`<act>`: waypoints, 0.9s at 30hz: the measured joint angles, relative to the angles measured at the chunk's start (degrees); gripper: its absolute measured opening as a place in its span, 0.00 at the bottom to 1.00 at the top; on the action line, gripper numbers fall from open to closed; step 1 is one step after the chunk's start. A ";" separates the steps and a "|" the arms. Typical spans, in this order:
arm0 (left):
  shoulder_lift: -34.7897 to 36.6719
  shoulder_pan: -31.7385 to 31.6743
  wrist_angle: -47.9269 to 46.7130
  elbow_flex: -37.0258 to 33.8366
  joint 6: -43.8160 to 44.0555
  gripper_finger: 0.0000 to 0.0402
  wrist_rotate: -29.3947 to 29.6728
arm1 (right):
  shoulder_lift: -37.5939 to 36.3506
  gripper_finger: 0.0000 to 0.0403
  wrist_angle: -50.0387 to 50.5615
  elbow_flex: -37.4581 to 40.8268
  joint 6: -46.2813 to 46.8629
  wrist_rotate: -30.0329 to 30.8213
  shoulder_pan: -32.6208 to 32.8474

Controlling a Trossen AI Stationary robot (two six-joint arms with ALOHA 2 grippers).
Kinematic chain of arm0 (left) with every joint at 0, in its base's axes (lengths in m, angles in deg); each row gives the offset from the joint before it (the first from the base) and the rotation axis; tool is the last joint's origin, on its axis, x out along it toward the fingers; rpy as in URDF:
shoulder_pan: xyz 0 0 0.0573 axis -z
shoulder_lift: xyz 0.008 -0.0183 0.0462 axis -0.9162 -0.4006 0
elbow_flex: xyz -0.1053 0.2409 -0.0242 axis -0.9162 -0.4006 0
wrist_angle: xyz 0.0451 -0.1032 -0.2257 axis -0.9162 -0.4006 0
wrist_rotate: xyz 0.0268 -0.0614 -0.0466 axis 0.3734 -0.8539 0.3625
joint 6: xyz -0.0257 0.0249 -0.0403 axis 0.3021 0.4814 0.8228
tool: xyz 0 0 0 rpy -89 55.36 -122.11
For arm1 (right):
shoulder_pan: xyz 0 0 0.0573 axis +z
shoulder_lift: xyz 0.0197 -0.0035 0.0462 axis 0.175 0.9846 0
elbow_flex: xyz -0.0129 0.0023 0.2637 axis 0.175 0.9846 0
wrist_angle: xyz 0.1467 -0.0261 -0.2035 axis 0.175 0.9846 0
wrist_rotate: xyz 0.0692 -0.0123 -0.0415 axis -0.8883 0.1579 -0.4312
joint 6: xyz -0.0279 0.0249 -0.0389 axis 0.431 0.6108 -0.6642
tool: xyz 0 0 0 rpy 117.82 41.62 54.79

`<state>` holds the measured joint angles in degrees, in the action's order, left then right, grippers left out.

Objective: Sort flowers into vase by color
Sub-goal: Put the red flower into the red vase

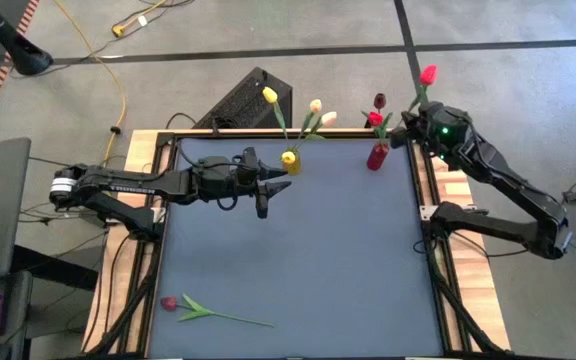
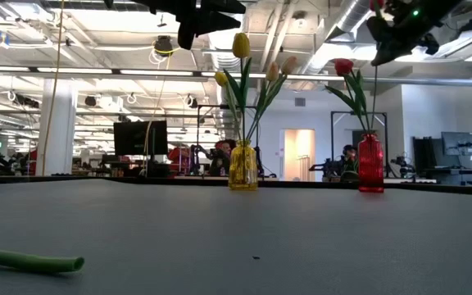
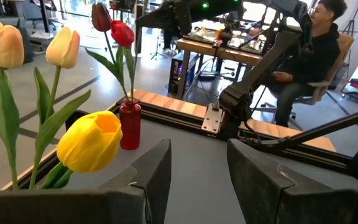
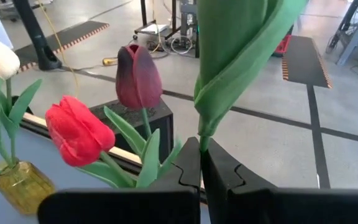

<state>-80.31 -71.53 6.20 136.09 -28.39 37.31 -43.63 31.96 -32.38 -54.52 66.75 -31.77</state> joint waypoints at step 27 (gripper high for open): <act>0.00 0.00 0.17 0.00 2.63 0.36 -0.87 | 2.18 0.10 -3.95 6.99 1.97 -0.06 0.04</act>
<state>-80.31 -71.53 6.38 136.09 -25.76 36.44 -41.44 28.01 -25.39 -52.55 66.69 -31.72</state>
